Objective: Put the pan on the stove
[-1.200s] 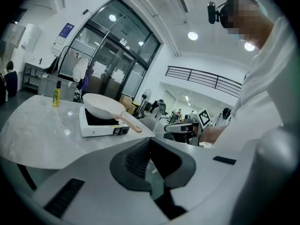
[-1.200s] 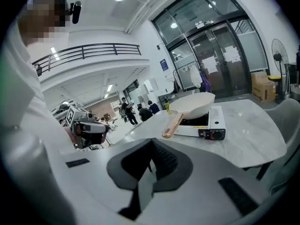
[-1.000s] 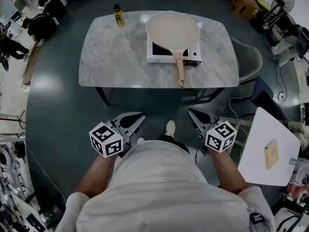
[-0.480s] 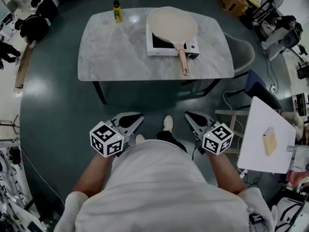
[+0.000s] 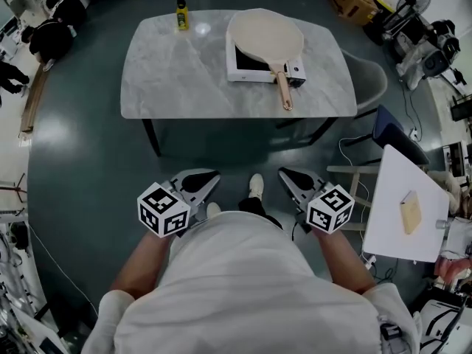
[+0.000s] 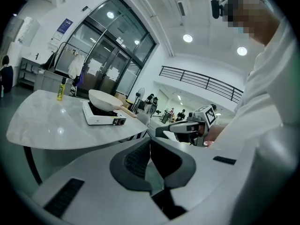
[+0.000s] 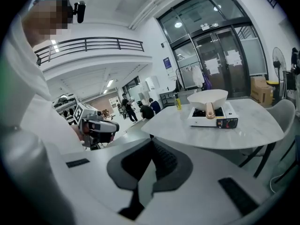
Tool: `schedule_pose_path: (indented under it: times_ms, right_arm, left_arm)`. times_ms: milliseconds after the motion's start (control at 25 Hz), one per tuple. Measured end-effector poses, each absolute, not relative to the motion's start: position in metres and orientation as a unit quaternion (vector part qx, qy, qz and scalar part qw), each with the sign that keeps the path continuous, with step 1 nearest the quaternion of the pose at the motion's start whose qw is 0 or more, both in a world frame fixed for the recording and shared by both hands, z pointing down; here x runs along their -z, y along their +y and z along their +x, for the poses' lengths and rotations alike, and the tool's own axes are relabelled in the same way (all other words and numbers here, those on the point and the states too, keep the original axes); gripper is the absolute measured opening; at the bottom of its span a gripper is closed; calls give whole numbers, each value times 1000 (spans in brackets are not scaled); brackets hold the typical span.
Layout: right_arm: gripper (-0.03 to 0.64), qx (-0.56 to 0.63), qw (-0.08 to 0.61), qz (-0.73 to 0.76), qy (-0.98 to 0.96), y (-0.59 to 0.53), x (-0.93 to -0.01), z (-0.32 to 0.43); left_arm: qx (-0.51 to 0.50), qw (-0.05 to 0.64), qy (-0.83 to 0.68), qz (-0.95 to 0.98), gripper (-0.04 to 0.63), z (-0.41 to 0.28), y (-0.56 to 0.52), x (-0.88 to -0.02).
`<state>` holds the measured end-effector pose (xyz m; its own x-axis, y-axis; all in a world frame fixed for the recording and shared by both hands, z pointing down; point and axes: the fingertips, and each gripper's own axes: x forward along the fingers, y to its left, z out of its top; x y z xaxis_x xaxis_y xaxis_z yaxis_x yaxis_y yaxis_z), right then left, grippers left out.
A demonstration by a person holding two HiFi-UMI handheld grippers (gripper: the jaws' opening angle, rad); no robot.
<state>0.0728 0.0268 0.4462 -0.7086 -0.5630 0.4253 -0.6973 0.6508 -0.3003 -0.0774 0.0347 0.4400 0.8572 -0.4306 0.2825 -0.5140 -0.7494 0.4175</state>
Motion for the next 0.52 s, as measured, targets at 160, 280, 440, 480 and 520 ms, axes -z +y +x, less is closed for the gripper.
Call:
schedule_pose_path:
  times_ms: [160, 280, 440, 480, 520]
  right_arm:
    - [6, -223, 149, 348, -898, 29, -446, 65]
    - [6, -223, 149, 347, -899, 30, -446, 60]
    - [6, -222, 150, 345, -899, 29, -448, 54]
    - [6, -222, 150, 345, -899, 29, -448, 53]
    - [6, -222, 150, 345, -900, 29, -448, 52]
  left_arm:
    - [-84, 249, -257, 930, 18, -84, 39, -441]
    - [-84, 247, -258, 930, 18, -89, 41, -441]
    - [-87, 247, -262, 929, 18, -97, 41, -444]
    - [-88, 246, -263, 929, 18, -98, 41, -444]
    - [-89, 246, -263, 929, 18, -100, 41, -444]
